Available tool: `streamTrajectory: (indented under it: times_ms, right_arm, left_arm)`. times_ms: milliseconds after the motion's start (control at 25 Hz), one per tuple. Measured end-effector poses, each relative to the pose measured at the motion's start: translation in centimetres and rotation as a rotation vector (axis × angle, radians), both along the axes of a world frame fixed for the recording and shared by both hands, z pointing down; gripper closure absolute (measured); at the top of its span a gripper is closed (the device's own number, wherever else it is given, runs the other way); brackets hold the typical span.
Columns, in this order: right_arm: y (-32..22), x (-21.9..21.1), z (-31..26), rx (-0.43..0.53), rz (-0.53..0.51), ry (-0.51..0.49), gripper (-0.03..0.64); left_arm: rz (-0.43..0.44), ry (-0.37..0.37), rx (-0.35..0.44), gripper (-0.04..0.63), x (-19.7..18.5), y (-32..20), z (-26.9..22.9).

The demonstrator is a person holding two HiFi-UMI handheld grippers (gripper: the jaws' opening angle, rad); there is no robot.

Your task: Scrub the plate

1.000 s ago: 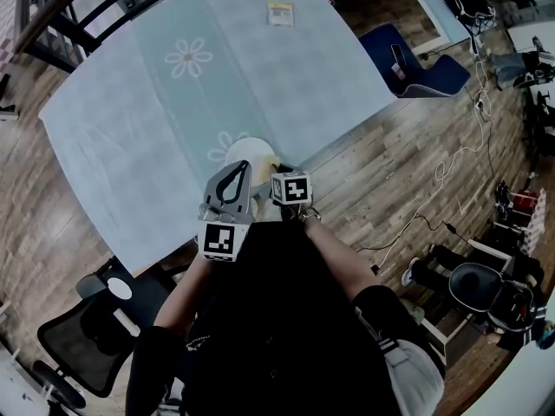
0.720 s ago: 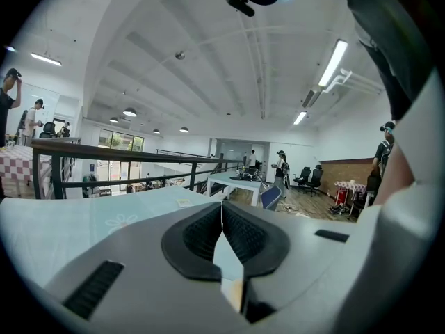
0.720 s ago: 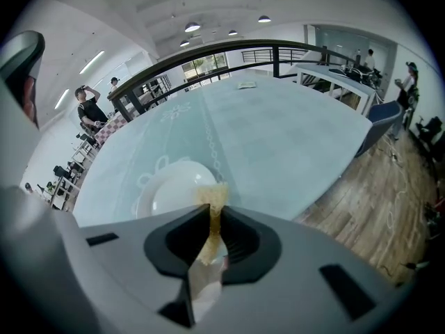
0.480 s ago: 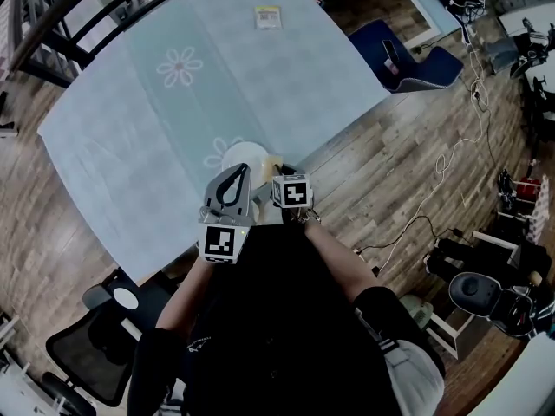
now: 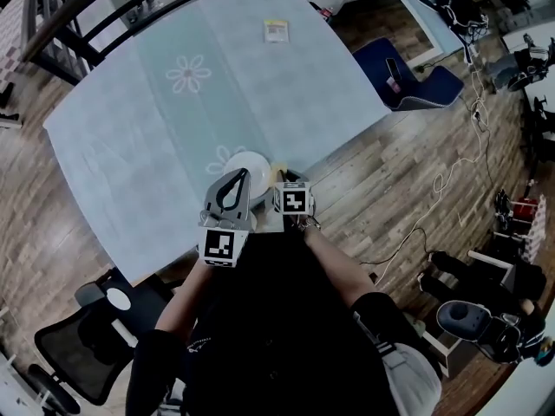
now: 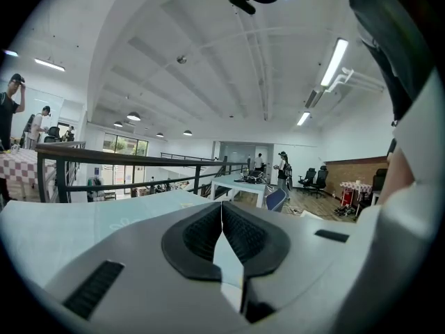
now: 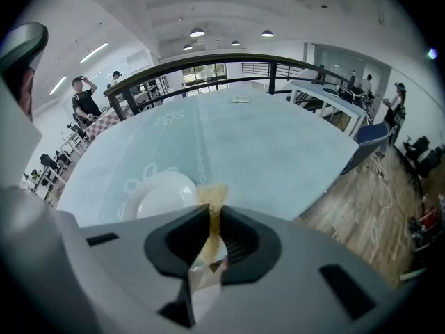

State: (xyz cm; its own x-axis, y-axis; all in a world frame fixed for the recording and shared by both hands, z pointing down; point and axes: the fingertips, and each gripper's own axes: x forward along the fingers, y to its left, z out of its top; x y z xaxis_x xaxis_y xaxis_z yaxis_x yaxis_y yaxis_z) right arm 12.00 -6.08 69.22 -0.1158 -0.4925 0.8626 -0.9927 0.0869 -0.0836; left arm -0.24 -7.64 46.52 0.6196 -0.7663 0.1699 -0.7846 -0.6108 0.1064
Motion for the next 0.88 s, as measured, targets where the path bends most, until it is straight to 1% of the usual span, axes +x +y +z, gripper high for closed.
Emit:
streamTrajectory:
  times_ms: [200,320,560,680,880]
  right_arm:
    - [-1.1,0.7,-0.4,0.020,-0.008,-0.004,0.565]
    - [-1.9,1.2,-0.7,0.032,-0.035,0.001,0.565]
    - [-3.0,3.4,-1.8,0.057,-0.076,-0.021,0.565]
    - [-4.5,4.7,-3.3,0.100,-0.077,-0.037,0.565]
    - [-8.1,6.4,-7.4,0.207,-0.086,-0.087,0.565]
  left_arm:
    - [-0.054,-0.014,0.000,0.581,-0.3,-0.4,0.0]
    - [-0.092,-0.027,-0.007,0.581,-0.2,-0.9,0.2]
    - [-0.149,-0.030,-0.018,0.581,1.8,-1.0,0.1]
    - [-0.169,-0.034,-0.010,0.581,3.2,-1.1,-0.4]
    - [-0.212,-0.038,-0.020,0.581,5.2,-1.9,-1.0]
